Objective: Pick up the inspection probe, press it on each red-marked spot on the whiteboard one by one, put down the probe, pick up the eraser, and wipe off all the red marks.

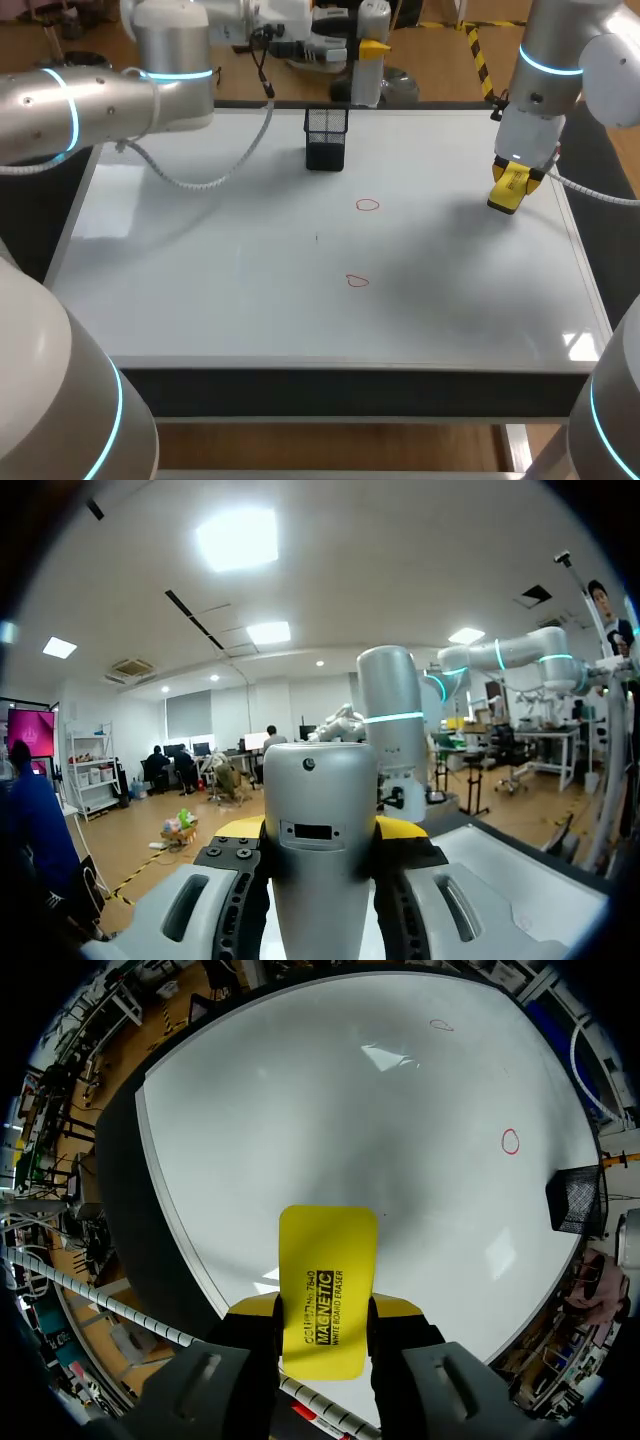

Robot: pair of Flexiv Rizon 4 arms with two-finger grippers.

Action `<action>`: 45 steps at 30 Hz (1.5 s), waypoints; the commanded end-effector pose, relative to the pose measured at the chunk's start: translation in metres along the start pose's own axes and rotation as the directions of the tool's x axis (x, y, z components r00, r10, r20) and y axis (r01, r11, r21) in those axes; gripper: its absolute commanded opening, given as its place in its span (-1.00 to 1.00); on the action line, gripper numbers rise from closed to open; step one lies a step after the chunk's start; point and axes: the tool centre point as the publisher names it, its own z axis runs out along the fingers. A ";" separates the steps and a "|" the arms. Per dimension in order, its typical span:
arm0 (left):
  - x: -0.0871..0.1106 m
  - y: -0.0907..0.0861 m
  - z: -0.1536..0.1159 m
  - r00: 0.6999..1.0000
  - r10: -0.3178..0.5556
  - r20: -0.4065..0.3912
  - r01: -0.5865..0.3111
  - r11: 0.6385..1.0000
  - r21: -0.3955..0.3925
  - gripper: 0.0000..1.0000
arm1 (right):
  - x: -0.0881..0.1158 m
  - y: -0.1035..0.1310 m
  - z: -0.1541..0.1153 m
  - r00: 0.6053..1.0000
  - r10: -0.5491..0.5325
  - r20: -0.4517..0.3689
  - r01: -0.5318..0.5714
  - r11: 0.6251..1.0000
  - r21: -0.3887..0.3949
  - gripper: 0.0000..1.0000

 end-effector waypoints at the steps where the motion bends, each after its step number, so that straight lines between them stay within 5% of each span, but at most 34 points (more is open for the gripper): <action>1: -0.013 0.000 0.006 1.000 0.002 -0.028 -0.001 1.000 0.007 -1.00 | 0.000 -0.001 -0.001 1.000 -0.001 -0.004 0.001 1.000 0.001 -1.00; 16: -0.045 0.009 -0.001 1.000 -0.016 0.011 0.016 1.000 0.015 -1.00 | 0.000 -0.001 -0.001 1.000 -0.001 -0.004 0.001 1.000 0.001 -1.00; 42: -0.049 0.010 0.002 1.000 -0.017 0.009 0.016 1.000 0.022 -1.00 | 0.000 -0.001 -0.001 1.000 -0.001 -0.004 0.001 1.000 0.001 -1.00; 45: -0.049 0.010 0.002 1.000 -0.017 0.009 0.016 1.000 0.022 -1.00 | -0.016 0.006 -0.003 0.998 -0.068 0.001 0.068 0.998 0.002 -1.00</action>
